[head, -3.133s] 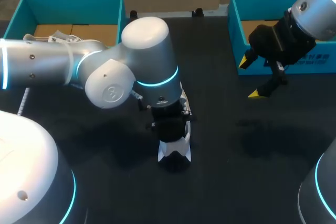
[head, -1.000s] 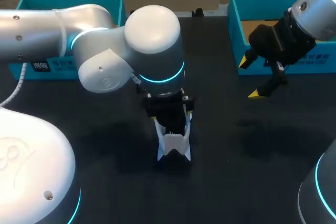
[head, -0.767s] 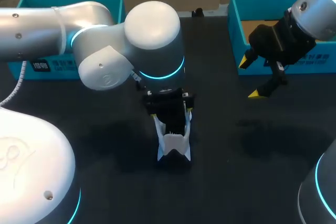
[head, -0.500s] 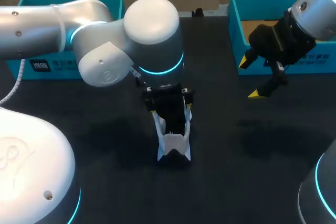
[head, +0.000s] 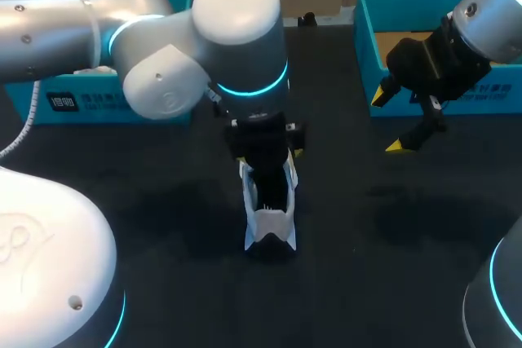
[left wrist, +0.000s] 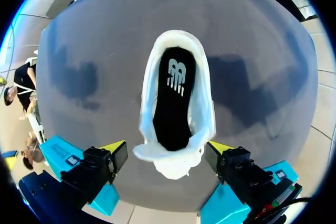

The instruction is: Take the shoe out of the shoebox, open the shoe tongue, remove and reinsert the insole, then place the shoe into the shoebox

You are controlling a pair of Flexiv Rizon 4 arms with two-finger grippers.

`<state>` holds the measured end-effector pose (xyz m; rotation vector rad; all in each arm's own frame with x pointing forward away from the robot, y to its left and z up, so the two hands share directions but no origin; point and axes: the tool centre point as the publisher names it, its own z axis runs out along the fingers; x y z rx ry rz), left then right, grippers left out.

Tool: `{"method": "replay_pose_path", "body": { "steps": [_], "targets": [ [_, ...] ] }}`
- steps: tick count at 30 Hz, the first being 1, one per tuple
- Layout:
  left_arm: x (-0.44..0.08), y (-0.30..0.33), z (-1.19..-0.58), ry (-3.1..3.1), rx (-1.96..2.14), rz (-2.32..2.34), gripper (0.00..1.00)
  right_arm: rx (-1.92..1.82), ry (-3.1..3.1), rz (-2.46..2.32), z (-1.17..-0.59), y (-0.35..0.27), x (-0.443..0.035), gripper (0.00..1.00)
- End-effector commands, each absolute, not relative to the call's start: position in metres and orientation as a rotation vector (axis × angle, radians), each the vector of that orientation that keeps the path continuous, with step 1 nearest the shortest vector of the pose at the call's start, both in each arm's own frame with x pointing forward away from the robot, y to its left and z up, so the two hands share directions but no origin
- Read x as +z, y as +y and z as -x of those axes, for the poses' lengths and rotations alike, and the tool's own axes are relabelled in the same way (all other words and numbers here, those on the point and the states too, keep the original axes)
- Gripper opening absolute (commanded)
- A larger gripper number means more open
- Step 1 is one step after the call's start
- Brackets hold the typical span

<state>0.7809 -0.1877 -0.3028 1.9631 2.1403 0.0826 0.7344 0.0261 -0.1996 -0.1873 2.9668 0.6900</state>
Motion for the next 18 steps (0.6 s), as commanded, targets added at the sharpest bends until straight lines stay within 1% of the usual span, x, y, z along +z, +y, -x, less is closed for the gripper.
{"method": "replay_pose_path", "body": {
  "steps": [1,7,8,9,10,11,12,16,18],
  "targets": [
    [-0.293,-0.179,-0.791,2.146,0.088,-1.953,1.0,0.687,2.968,0.186,-0.735,0.027,-0.201,1.0],
    [-0.293,-0.175,-0.806,2.17,0.103,-1.957,1.0,0.687,2.968,0.186,-0.735,0.027,-0.201,1.0],
    [-0.293,-0.175,-0.807,2.173,0.102,-1.957,0.96,0.687,2.968,0.186,-0.735,0.027,-0.201,1.0],
    [-0.294,-0.175,-0.809,2.18,0.095,-1.96,0.82,0.687,2.968,0.186,-0.735,0.027,-0.201,1.0],
    [-0.295,-0.175,-0.81,2.181,0.097,-1.962,0.73,0.687,2.968,0.186,-0.735,0.027,-0.201,1.0],
    [-0.296,-0.176,-0.81,2.181,0.099,-1.967,0.56,0.687,2.968,0.186,-0.735,0.027,-0.201,1.0],
    [-0.297,-0.177,-0.811,2.181,0.096,-1.977,0.48,0.687,2.968,0.186,-0.735,0.027,-0.201,1.0],
    [-0.303,-0.181,-0.813,2.182,0.101,-1.994,0.4,0.687,2.968,0.186,-0.735,0.027,-0.201,1.0],
    [-0.305,-0.183,-0.814,2.182,0.101,-2.009,0.39,0.687,2.968,0.186,-0.735,0.027,-0.201,1.0]
  ]
}}
